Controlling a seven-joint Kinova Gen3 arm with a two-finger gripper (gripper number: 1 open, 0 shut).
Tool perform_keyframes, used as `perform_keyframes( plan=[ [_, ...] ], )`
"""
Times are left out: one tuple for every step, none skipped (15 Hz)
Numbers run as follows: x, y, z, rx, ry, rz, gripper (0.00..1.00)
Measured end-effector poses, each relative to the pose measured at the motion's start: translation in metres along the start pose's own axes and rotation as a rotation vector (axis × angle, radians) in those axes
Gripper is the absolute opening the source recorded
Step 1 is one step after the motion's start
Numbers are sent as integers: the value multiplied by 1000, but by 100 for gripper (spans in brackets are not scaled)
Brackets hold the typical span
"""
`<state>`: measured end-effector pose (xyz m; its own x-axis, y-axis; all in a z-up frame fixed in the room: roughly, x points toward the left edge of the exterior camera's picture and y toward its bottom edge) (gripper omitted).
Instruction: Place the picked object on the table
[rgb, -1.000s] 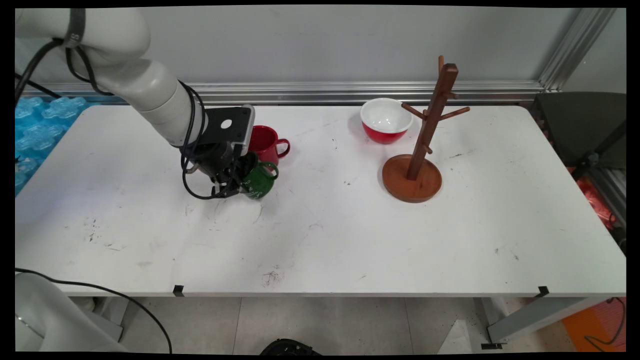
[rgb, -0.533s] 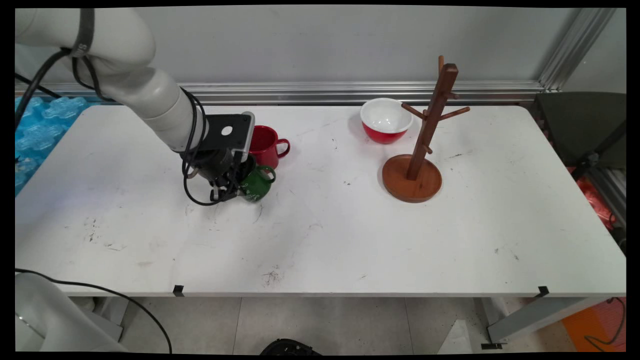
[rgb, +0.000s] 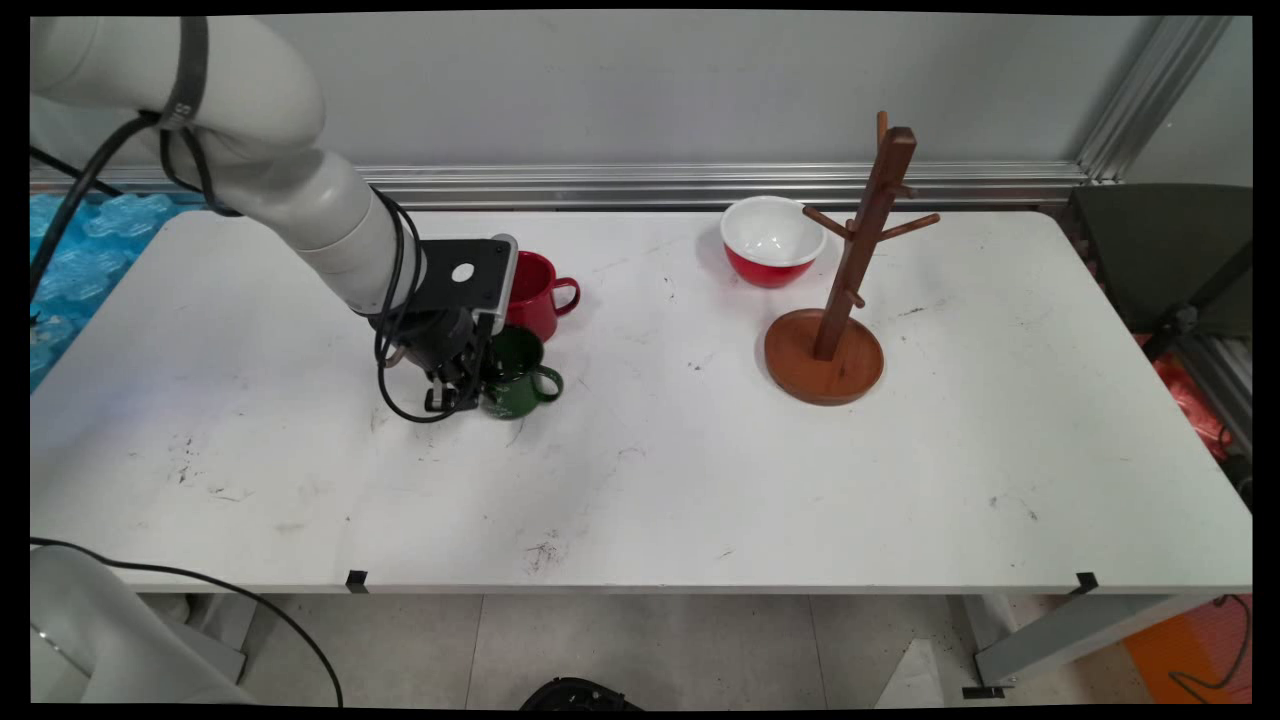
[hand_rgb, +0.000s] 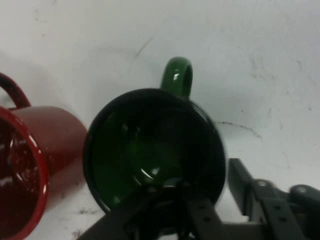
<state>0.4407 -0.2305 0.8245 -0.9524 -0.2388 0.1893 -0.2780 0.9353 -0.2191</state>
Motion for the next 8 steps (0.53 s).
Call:
perform_keyframes(
  plan=[
    [1, 0, 1, -1, 1, 0, 100],
    [2, 1, 2, -2, 3, -1, 100],
    [2, 1, 2, -3, 4, -1, 100],
    [3, 1, 3, -3, 6, -2, 100],
    [4, 1, 3, -3, 8, -3, 100],
    [5, 1, 3, -3, 9, -4, 100],
    [5, 1, 3, -2, 10, -5, 100],
    [6, 1, 3, -2, 12, -5, 100]
  ],
)
